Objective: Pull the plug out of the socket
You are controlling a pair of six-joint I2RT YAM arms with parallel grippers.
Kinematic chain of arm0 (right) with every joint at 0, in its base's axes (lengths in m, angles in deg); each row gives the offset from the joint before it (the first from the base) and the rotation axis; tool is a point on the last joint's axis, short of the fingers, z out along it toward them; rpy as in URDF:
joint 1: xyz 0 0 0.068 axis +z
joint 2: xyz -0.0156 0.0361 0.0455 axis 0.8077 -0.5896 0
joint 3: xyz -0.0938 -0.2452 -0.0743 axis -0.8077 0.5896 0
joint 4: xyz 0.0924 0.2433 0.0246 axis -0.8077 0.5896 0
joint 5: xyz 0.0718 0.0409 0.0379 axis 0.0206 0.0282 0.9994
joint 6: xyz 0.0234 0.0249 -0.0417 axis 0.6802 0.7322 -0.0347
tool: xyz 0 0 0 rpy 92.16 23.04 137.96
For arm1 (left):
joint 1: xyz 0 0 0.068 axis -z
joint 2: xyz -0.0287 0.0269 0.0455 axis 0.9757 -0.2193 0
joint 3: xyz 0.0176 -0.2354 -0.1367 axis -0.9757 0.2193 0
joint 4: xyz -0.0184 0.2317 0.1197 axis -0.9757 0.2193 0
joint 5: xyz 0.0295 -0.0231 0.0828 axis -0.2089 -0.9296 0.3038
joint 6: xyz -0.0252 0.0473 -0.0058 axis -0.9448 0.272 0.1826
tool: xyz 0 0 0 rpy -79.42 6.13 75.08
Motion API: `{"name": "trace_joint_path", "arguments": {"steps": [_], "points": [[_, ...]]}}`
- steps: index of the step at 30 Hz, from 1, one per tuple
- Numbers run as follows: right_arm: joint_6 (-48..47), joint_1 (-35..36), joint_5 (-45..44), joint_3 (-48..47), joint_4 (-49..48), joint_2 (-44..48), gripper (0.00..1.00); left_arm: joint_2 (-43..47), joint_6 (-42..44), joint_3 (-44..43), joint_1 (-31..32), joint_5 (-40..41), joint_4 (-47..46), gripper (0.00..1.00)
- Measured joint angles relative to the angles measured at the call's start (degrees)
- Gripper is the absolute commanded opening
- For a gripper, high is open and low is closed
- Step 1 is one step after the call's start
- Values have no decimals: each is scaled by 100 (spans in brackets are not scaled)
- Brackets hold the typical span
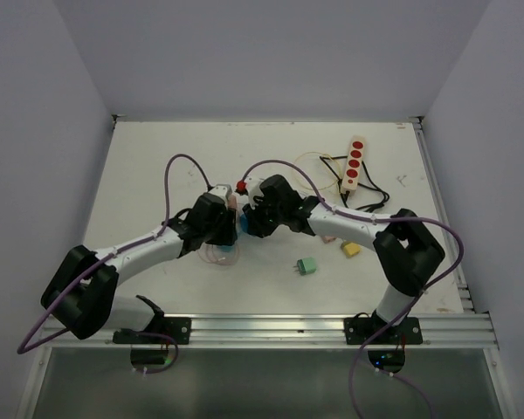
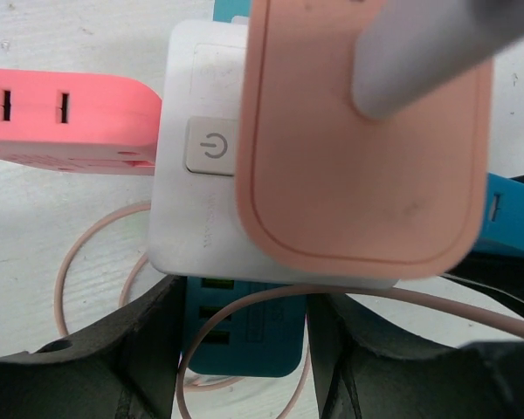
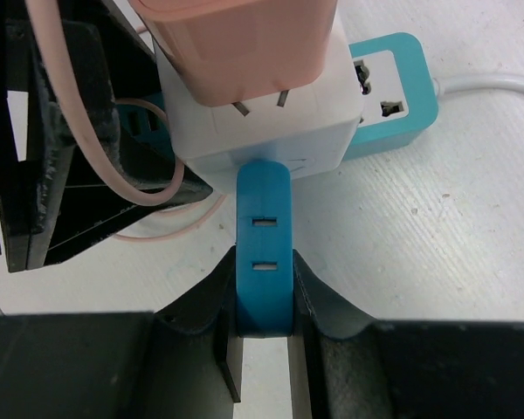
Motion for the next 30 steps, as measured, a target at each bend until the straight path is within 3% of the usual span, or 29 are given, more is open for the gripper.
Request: {"name": "trace_joint_path", "arguments": {"steps": [10, 17, 22, 30], "points": [[-236, -55, -79, 114, 376, 302, 0, -229, -197, -186, -4, -232, 103, 0], [-262, -186, -85, 452, 975, 1331, 0, -387, -260, -199, -328, 575, 151, 0], [-76, -269, -129, 872, 1023, 1672, 0, -402, -297, -203, -343, 708, 157, 0], [1019, -1615, 205, 2031, 706, 1950, 0, -232, -37, -184, -345, 629, 328, 0]]}}
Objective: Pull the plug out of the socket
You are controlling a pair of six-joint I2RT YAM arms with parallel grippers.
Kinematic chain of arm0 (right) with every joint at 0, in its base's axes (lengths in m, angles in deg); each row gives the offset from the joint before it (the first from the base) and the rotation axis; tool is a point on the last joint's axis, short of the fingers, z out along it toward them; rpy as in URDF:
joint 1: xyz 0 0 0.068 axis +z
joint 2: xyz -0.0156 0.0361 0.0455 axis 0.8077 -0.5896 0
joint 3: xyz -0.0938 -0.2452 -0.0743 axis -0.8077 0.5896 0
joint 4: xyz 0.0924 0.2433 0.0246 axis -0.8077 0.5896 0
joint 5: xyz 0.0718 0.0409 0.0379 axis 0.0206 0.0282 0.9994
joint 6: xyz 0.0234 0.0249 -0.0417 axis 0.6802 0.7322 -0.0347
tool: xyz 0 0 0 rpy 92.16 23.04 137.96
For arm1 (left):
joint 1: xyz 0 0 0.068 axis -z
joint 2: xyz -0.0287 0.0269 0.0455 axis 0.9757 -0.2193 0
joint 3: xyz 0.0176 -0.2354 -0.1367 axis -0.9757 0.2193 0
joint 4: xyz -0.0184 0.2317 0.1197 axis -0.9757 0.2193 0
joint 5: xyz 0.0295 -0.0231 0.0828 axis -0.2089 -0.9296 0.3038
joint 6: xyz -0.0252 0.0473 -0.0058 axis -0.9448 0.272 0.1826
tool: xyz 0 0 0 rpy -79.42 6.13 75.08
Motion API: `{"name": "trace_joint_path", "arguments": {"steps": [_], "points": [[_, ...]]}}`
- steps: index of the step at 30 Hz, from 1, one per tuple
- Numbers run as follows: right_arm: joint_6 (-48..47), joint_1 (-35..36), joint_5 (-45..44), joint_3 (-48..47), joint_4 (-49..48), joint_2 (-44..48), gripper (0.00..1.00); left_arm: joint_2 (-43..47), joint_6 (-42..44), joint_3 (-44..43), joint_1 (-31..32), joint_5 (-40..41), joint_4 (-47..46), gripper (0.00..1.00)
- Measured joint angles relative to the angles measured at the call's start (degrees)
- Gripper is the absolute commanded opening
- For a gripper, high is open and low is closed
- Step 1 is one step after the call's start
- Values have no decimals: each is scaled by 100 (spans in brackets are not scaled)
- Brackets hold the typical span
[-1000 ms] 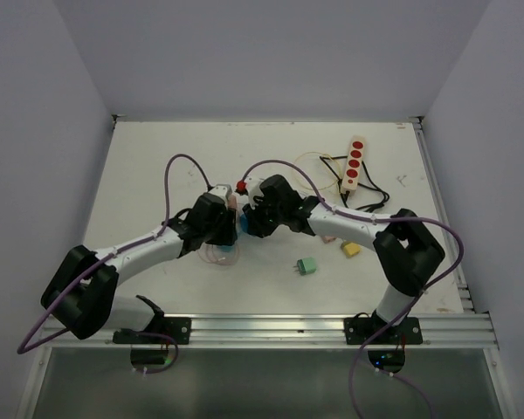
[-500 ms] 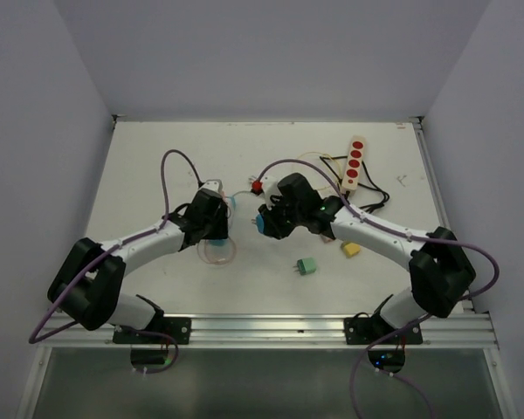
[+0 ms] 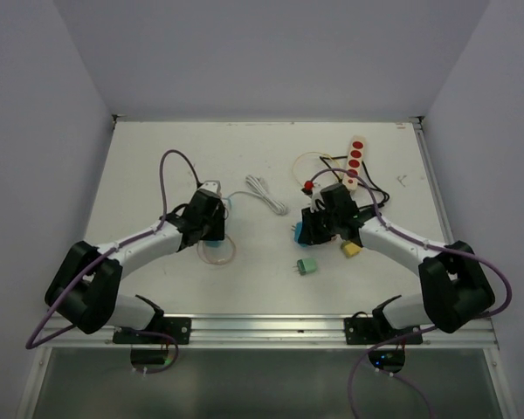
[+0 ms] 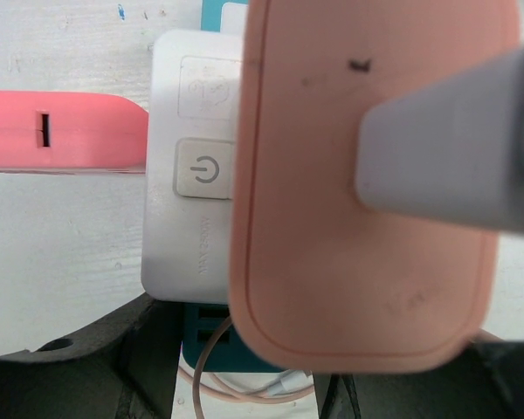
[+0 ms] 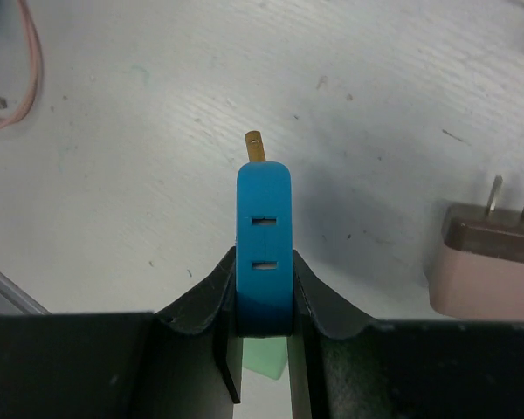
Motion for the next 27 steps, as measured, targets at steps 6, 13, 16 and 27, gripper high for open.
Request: {"name": "trace_joint_path", "arguments": {"steps": [6, 13, 16, 27], "points": [[791, -507, 442, 487, -389, -9, 4, 94, 258, 52, -24, -271, 13, 0], [1303, -741, 555, 645, -706, -61, 46, 140, 382, 107, -28, -507, -57, 3], [1412, -815, 525, 673, -699, -61, 66, 140, 376, 120, -24, -557, -90, 14], [1342, -833, 197, 629, -267, 625, 91, 13, 90, 142, 48, -824, -341, 84]]}}
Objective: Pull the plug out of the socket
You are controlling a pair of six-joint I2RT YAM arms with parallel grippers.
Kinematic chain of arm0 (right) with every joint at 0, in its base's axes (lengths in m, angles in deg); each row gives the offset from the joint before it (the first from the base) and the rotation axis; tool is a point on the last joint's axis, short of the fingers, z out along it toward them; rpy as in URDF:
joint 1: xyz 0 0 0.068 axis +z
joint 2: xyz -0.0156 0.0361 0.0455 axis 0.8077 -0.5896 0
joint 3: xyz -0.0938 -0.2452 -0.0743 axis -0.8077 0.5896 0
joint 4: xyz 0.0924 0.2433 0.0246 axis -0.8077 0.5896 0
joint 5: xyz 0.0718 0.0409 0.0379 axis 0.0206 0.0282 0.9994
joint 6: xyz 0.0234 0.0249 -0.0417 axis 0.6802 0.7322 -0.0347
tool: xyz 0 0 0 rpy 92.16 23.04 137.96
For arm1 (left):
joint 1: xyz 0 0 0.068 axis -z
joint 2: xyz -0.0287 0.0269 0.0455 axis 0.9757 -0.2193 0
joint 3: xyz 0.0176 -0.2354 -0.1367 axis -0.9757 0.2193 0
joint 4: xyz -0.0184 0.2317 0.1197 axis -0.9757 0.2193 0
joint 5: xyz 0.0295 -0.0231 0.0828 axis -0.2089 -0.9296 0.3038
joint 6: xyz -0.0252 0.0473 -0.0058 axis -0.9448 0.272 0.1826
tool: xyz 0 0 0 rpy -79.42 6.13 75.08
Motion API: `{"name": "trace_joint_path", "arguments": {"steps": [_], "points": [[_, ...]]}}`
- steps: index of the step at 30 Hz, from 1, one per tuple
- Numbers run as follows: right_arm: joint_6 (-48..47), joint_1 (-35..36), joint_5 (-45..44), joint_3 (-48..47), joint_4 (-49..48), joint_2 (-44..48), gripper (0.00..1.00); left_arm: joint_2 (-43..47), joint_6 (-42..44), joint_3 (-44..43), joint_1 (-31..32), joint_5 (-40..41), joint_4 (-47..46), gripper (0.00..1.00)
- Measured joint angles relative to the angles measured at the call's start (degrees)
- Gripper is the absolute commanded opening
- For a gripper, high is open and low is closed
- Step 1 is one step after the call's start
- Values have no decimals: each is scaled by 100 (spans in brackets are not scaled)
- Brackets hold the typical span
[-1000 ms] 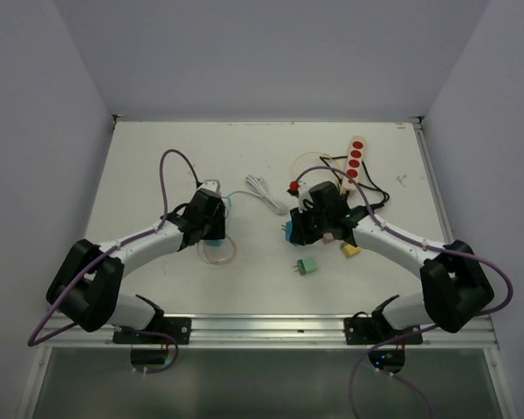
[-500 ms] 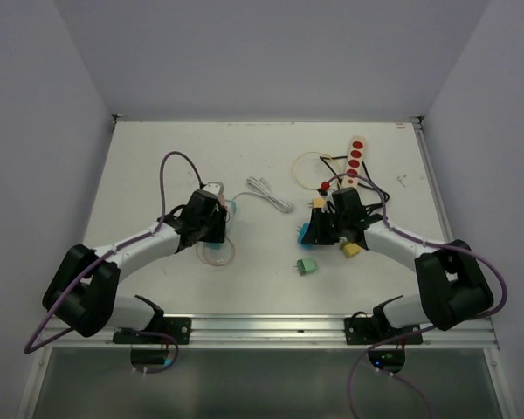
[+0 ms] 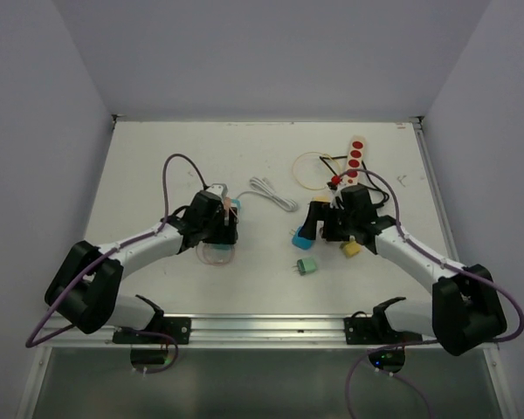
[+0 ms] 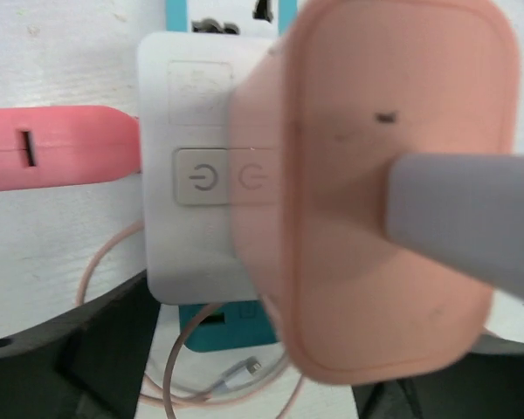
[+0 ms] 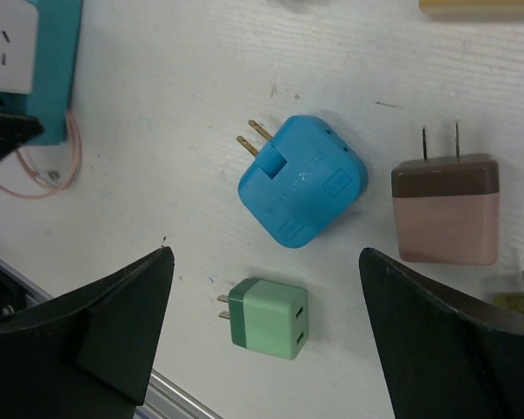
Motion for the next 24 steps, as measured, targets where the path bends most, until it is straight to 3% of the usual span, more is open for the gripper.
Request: {"name": "trace_joint_path", "arguments": {"steps": [4, 9, 14, 18, 24], "points": [[33, 13, -50, -87, 48, 472, 92, 0, -170, 0, 46, -186, 74, 100], [302, 164, -50, -94, -101, 684, 92, 52, -315, -26, 42, -323, 258, 100], [772, 946, -168, -92, -533, 632, 90, 330, -356, -221, 44, -398, 787, 99], [1281, 1502, -306, -57, -1117, 337, 89, 728, -348, -466, 42, -385, 1259, 100], [1812, 1733, -463, -26, -1746, -232, 88, 1342, -162, -656, 42, -387, 1729, 100]]}}
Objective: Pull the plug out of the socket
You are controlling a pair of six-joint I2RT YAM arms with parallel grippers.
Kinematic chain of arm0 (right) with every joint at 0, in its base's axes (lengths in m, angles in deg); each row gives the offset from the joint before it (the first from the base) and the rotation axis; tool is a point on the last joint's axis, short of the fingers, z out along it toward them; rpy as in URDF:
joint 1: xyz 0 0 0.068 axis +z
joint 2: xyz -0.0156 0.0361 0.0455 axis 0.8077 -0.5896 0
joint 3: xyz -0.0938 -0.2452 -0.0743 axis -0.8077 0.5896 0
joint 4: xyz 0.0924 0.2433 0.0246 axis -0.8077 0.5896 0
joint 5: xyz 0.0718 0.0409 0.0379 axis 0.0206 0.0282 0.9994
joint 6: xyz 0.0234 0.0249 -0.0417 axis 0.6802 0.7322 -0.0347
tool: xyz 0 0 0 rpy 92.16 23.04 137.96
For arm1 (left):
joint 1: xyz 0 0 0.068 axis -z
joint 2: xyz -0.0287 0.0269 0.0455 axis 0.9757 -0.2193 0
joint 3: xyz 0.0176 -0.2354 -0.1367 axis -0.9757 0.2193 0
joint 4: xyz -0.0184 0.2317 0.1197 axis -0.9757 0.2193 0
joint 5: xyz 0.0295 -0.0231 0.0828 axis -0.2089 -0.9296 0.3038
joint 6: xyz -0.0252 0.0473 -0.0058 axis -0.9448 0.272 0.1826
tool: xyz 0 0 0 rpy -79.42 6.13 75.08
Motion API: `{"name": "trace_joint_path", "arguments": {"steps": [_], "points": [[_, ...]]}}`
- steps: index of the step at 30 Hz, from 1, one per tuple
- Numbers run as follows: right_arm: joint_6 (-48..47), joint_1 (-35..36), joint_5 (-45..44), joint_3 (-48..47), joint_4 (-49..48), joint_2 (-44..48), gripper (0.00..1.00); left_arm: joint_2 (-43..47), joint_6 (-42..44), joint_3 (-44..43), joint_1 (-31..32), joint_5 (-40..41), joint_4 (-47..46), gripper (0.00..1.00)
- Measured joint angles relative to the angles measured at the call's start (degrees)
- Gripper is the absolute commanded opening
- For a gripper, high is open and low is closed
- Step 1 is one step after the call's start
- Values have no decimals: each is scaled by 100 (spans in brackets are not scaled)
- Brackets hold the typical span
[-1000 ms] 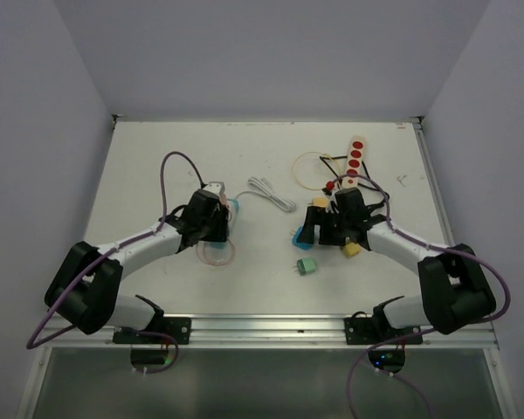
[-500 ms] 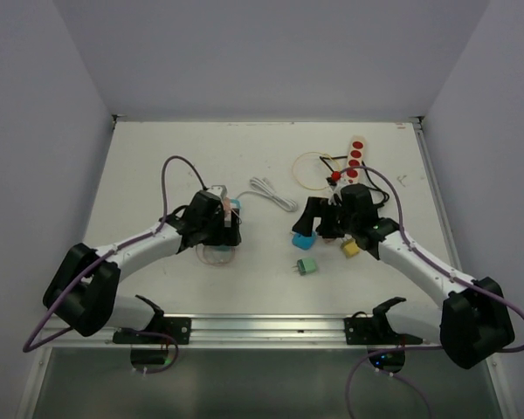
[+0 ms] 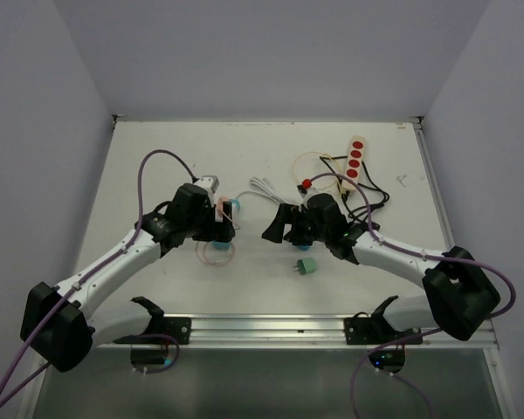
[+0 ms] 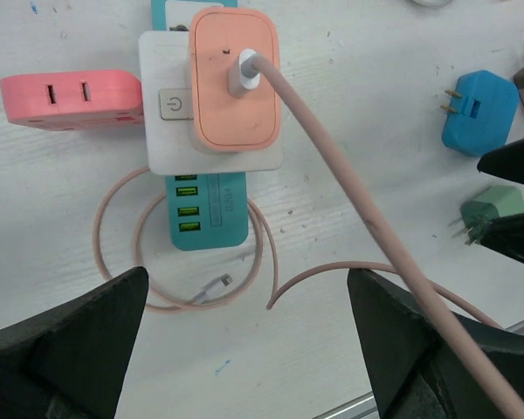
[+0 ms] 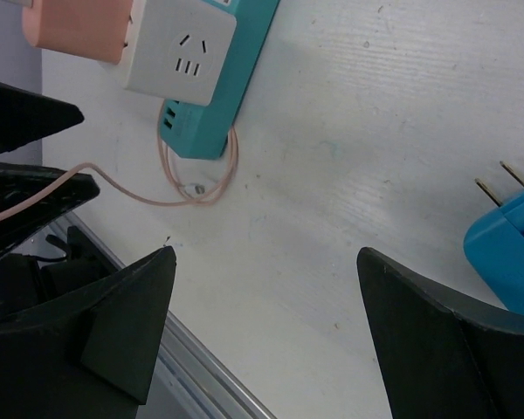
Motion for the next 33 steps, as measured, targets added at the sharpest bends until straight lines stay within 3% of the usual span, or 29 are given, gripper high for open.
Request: {"name": "trace_joint_path", "arguments": {"steps": [10, 16, 33], "points": [[92, 168, -105, -28, -63, -192, 88, 321, 232, -146, -48, 393, 1038, 100], [92, 168, -120, -28, -61, -192, 88, 31, 131, -144, -240, 643, 1423, 100], [90, 236, -79, 109, -256, -175, 87, -61, 2, -420, -293, 1672, 811, 98]]}}
